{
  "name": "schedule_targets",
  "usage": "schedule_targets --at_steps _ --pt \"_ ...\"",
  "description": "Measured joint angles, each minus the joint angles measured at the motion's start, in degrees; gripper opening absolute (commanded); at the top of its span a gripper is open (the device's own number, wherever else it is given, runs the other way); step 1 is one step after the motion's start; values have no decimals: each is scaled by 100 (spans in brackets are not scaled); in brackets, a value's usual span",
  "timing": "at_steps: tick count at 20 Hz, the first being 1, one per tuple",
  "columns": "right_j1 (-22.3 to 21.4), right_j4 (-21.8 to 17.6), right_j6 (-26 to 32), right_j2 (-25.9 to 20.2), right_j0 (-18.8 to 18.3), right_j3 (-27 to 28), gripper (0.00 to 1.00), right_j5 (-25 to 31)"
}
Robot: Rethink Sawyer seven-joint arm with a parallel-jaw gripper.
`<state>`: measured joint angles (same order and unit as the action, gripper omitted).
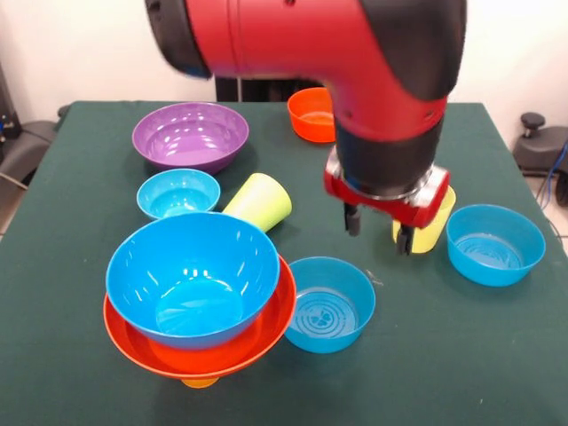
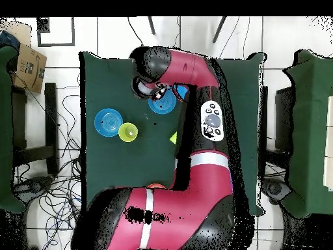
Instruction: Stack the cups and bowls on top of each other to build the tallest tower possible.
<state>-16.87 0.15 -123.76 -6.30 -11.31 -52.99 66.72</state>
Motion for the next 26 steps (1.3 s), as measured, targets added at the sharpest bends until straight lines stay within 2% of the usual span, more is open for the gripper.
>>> schedule_targets --at_steps 9,13,20,26 --pt "310 -47 244 -314 -191 230 100 15" --pt "295 -53 264 -358 -196 231 100 60" --pt "157 -52 264 -470 -189 231 100 488" --pt "6 -55 264 -469 -166 231 100 542"
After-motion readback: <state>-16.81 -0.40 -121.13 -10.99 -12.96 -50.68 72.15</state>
